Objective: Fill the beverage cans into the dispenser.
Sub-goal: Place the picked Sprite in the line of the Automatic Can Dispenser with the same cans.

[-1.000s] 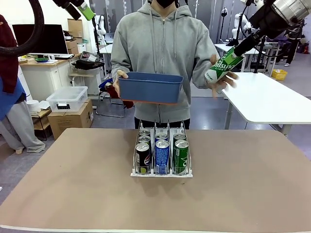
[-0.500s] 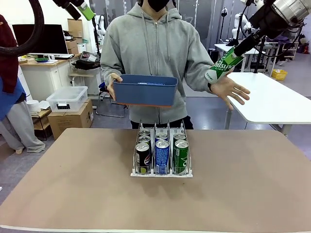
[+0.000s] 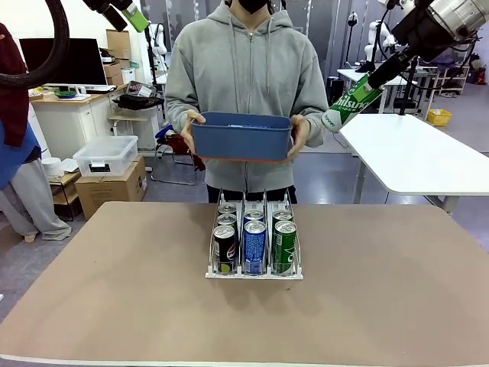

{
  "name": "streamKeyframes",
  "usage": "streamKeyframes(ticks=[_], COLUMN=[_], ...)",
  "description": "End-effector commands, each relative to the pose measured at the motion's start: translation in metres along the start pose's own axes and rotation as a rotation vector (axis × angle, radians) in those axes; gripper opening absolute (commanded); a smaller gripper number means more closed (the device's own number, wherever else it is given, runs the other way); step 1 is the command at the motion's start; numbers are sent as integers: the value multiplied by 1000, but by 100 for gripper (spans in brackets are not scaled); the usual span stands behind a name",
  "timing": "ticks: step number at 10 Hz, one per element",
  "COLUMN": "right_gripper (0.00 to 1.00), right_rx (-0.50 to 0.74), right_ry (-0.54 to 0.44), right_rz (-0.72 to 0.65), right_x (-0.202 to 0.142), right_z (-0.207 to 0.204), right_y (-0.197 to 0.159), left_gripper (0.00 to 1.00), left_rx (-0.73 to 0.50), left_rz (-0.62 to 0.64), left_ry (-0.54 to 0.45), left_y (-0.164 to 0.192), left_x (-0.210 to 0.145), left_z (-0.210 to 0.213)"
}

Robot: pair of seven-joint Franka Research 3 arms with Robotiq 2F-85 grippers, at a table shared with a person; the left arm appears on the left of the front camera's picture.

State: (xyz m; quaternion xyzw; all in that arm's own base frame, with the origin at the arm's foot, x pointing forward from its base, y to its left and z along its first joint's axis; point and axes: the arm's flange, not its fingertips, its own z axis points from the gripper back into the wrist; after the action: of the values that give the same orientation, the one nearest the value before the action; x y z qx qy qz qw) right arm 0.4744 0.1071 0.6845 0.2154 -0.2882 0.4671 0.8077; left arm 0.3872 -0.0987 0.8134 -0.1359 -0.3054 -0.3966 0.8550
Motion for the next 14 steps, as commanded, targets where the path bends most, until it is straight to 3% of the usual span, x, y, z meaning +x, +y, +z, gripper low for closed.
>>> streamKeyframes(ticks=[1, 3, 5, 8, 10, 12, 14], right_gripper=[58, 58, 58, 58, 58, 58, 58], right_rx=[0, -38, -55, -100, -60, -172, -189], right_ry=[0, 70, 159, 152, 209, 269, 299], right_rz=[0, -84, -44, -81, -105, -96, -61], right_x=[0, -11, -29, -51, -65, -72, -74], right_z=[0, -4, -11, -29, -54, -92, -105], right_y=[0, 36, 61, 93, 121, 145, 154], left_gripper=[100, 100, 100, 100, 100, 100, 100], left_rx=[-19, -19, -19, -19, -19, -19, -19], left_rz=[2, 2, 2, 2, 2, 2, 2], left_ry=[-8, -8, -8, -8, -8, -8, -8], left_y=[1, 1, 1, 1, 1, 1, 1], left_x=[-4, -4, -4, -4, -4, -4, -4], left_z=[1, 1, 1, 1, 1, 1, 1])
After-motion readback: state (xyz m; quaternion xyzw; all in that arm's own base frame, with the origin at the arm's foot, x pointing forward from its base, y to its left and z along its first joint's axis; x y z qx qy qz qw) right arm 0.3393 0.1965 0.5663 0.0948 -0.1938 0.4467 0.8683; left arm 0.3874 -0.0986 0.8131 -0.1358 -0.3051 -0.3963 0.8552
